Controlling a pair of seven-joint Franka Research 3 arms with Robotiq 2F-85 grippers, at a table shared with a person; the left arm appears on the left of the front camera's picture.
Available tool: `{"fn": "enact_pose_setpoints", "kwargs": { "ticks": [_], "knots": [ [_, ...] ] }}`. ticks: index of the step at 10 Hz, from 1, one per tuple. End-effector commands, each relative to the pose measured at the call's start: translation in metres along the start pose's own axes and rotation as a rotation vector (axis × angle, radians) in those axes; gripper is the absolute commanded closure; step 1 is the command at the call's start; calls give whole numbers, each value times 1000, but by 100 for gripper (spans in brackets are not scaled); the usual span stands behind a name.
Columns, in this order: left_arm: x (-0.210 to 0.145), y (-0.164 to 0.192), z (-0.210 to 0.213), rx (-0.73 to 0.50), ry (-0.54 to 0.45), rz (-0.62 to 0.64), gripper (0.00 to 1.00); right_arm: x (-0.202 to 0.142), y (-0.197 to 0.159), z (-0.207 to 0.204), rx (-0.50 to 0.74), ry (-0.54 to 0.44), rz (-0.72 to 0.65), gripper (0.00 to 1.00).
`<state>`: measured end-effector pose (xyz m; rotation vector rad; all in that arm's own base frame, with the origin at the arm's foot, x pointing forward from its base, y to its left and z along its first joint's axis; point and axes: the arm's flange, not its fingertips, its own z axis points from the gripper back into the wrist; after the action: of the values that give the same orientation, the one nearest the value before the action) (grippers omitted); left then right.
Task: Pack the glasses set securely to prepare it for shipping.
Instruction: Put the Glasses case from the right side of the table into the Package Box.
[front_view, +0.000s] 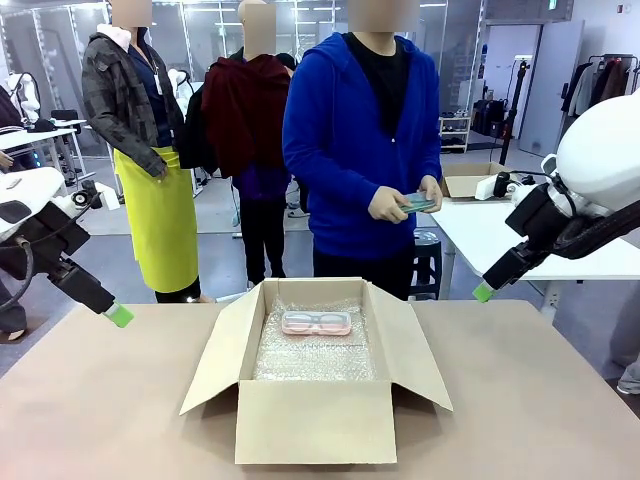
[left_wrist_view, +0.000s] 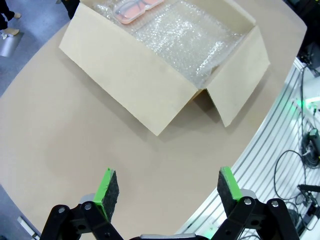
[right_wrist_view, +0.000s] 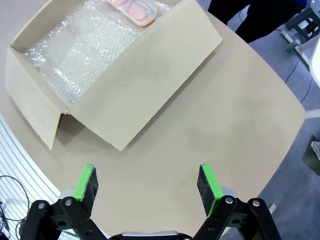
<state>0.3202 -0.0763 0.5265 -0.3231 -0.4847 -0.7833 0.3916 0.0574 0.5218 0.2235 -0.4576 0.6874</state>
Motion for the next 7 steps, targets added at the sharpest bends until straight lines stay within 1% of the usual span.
{"fn": "enact_pose_setpoints", "kwargs": {
  "ticks": [1,7],
  "knots": [
    [-1,1,0,-18,-18,-12,0,1,0,1,-10,-2,-1,0],
    [-1,1,0,-18,-18,-12,0,1,0,1,-10,-2,-1,0]
  ]
}}
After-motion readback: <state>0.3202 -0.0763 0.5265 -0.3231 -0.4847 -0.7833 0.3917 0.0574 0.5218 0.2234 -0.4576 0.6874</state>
